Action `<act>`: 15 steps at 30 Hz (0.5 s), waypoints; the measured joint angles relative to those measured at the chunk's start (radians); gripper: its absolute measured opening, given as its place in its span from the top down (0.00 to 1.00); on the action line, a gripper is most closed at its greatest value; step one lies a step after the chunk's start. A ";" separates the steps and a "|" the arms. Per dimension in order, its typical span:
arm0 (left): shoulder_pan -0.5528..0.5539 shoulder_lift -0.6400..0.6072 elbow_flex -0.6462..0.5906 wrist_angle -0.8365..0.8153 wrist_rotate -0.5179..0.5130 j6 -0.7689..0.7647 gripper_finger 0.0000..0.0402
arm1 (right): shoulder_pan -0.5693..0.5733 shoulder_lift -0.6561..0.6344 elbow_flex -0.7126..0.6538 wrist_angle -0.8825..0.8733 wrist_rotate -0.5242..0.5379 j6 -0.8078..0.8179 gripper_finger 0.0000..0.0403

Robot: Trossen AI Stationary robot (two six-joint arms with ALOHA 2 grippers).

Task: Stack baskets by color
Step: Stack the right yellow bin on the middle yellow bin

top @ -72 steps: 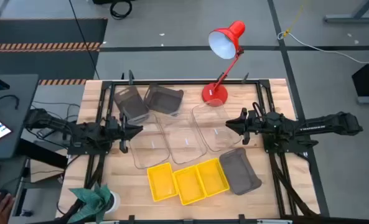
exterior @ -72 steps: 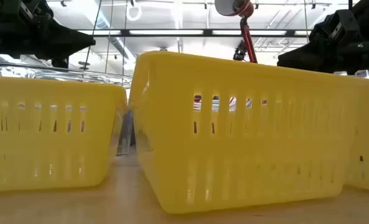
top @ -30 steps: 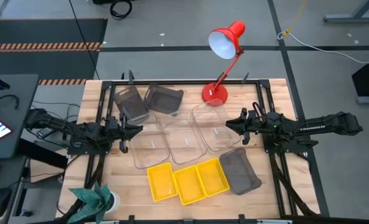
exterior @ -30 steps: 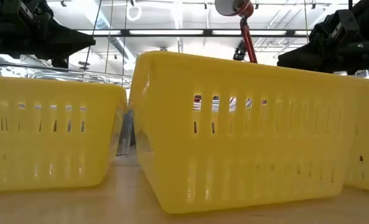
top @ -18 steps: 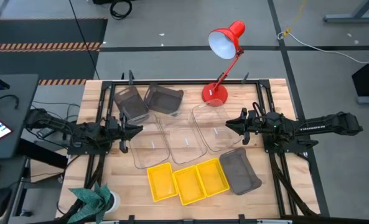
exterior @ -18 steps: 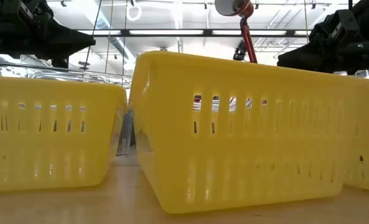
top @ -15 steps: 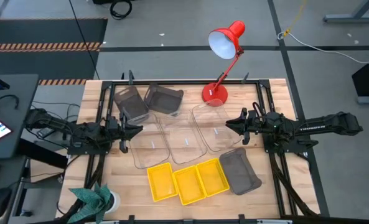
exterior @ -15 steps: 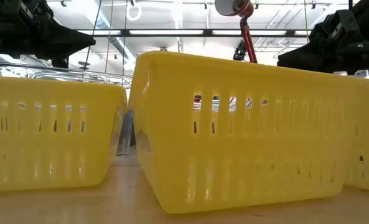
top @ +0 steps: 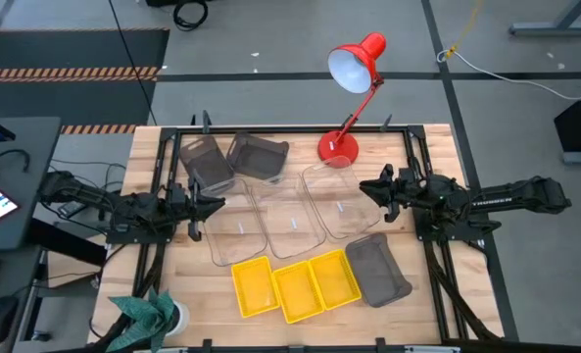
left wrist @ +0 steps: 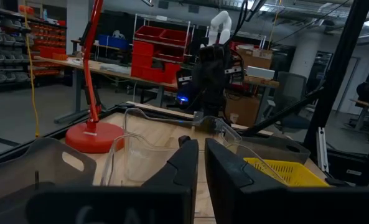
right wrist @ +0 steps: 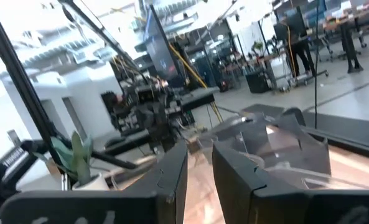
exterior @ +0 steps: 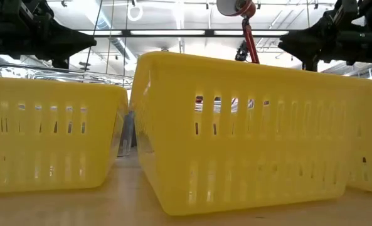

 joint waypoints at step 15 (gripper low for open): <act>0.000 0.000 0.000 0.000 0.000 0.000 0.91 | 0.000 0.110 0.005 0.000 -0.037 0.058 0.80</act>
